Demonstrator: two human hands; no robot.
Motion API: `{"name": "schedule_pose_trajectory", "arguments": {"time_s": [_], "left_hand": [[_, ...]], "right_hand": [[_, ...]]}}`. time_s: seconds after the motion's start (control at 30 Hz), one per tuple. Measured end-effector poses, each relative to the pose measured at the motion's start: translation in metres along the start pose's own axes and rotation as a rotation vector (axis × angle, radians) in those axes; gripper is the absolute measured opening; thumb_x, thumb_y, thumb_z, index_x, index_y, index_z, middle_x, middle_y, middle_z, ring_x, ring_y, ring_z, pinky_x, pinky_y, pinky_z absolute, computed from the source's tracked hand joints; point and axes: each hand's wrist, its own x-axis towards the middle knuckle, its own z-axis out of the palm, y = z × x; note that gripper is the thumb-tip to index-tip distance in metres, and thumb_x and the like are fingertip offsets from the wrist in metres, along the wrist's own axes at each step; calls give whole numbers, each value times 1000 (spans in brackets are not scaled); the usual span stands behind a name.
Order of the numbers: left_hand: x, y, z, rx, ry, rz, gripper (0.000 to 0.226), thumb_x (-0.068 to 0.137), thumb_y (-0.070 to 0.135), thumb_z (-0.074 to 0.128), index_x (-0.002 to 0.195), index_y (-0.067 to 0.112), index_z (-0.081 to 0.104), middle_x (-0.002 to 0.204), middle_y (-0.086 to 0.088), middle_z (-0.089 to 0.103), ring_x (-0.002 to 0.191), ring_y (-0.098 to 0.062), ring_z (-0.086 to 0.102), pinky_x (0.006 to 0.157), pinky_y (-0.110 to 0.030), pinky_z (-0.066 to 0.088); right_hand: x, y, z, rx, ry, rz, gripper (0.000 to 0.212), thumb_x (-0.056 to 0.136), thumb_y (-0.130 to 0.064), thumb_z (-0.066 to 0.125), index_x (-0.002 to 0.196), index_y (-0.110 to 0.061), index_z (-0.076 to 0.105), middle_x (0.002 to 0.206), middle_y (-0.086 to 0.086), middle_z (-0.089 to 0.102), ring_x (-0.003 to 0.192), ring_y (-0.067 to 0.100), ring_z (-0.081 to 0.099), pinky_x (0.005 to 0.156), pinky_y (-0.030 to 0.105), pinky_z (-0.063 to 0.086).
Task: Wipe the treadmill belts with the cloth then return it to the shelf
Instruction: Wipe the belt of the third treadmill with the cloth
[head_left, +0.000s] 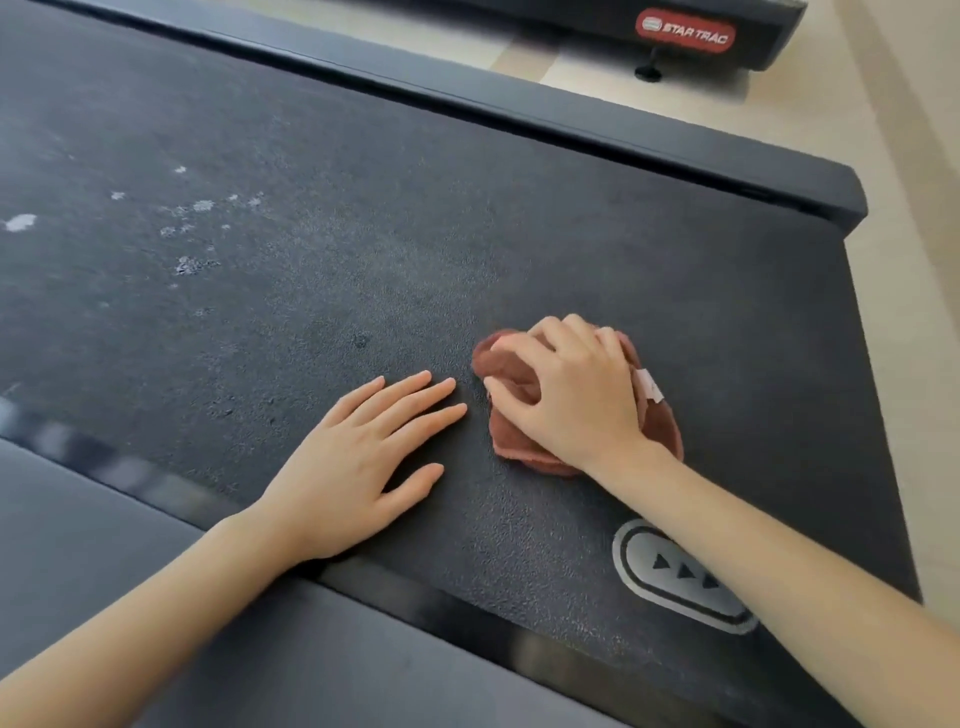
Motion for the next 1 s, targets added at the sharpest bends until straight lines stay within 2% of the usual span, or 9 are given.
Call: {"name": "schedule_pose_trajectory", "arguments": {"time_s": [0.13,0.23,0.43,0.57,0.67,0.87,1.0], "left_hand": [[0,-6,1,-106,58,6,53,90,46,31,138,27,42,149,13,31,141,-5,19,117,-35,14],[1,-6,5,-150,140,-41,53,89,43,33,134,20,49,145,9,39,138,-7,27,115,-32,17],[3,-5,7,-137,162,-62,53,88,41,35,131,15,52,143,5,43,136,-9,32,114,-29,18],[3,-4,6,-127,159,-71,54,87,41,35,131,15,52,143,4,43,136,-12,33,114,-32,21],[2,-3,5,-123,152,-74,55,87,41,34,131,14,52,142,3,44,136,-14,35,113,-36,25],[1,-2,2,-93,114,-55,58,88,41,29,135,12,47,146,1,40,138,-15,30,114,-40,24],[-7,-6,-2,-29,26,-33,52,94,34,32,142,15,36,151,4,29,141,-12,19,117,-33,15]], "right_hand": [[-83,-3,-31,83,-41,-175,25,81,-48,58,97,-30,67,90,-5,59,83,21,55,78,40,41],[-91,15,-40,127,-74,-262,29,80,-48,60,98,-28,70,90,-4,62,81,21,58,74,39,44],[1,33,-4,42,6,-16,31,82,-51,53,98,-31,69,86,-2,61,87,23,57,75,37,41],[64,37,25,-71,44,133,33,85,-53,50,106,-31,64,99,0,60,99,24,54,80,35,36],[71,31,32,-103,62,167,34,85,-52,49,107,-30,63,103,2,59,101,25,52,81,37,34],[2,1,-2,-32,-28,34,31,85,-50,51,104,-30,65,96,-1,58,95,23,52,79,36,33],[-90,-1,-45,88,-89,-124,29,82,-49,53,97,-28,67,90,-4,58,85,21,54,77,38,40]]}}
